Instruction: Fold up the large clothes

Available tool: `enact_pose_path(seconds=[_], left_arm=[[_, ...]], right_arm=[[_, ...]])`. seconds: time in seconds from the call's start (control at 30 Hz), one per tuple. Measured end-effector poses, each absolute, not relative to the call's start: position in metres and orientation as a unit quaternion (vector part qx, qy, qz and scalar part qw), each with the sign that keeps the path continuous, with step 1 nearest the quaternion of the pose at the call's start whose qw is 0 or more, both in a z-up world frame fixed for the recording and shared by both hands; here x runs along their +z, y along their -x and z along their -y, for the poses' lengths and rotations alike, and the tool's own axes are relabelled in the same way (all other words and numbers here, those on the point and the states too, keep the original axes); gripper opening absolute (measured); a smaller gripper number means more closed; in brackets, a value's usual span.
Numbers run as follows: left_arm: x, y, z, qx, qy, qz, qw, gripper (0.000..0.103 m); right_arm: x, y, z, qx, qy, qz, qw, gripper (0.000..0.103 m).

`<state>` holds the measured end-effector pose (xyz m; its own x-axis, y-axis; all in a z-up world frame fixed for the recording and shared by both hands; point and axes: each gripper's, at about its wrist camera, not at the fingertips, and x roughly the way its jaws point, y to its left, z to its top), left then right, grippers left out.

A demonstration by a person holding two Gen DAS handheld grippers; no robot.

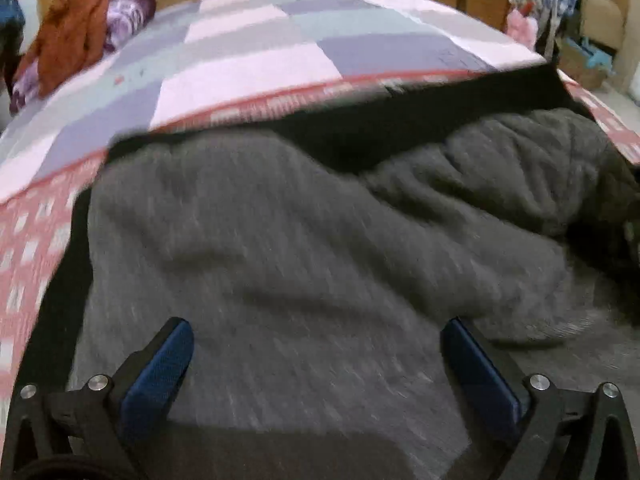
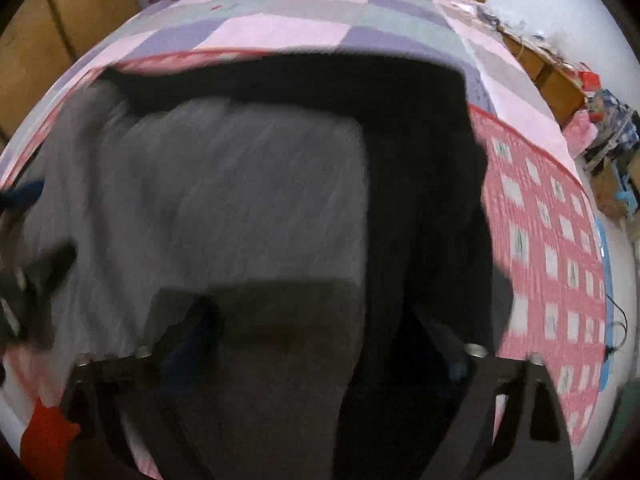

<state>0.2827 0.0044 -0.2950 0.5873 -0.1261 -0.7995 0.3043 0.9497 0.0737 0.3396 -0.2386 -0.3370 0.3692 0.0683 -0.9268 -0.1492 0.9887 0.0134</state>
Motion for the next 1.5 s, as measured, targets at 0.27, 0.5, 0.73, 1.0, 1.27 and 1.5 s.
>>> enact_pose_path(seconds=[0.27, 0.5, 0.73, 1.0, 1.27, 1.5], left_arm=[[-0.289, -0.349, -0.031, -0.084, -0.01, -0.476, 0.875, 0.103], [-0.288, -0.349, -0.019, -0.088, -0.063, -0.468, 0.877, 0.103], [-0.306, -0.409, -0.069, -0.052, 0.055, -0.517, 0.853, 0.103], [-0.286, -0.386, -0.055, -0.078, -0.022, -0.467, 0.88, 0.103], [-0.31, -0.418, -0.087, -0.046, 0.036, -0.498, 0.865, 0.103], [-0.303, -0.406, -0.085, -0.035, 0.01, -0.488, 0.872, 0.103]], right_arm=[[-0.339, -0.406, 0.268, 0.052, -0.002, -0.547, 0.836, 0.103], [-0.307, -0.356, 0.221, 0.107, 0.036, -0.484, 0.868, 0.103], [-0.351, -0.424, 0.252, 0.062, -0.038, -0.541, 0.838, 0.103], [-0.313, -0.392, 0.242, 0.105, -0.037, -0.488, 0.866, 0.103], [-0.355, -0.442, 0.192, 0.111, 0.033, -0.542, 0.832, 0.103], [-0.34, -0.43, 0.211, 0.114, -0.042, -0.518, 0.847, 0.103]])
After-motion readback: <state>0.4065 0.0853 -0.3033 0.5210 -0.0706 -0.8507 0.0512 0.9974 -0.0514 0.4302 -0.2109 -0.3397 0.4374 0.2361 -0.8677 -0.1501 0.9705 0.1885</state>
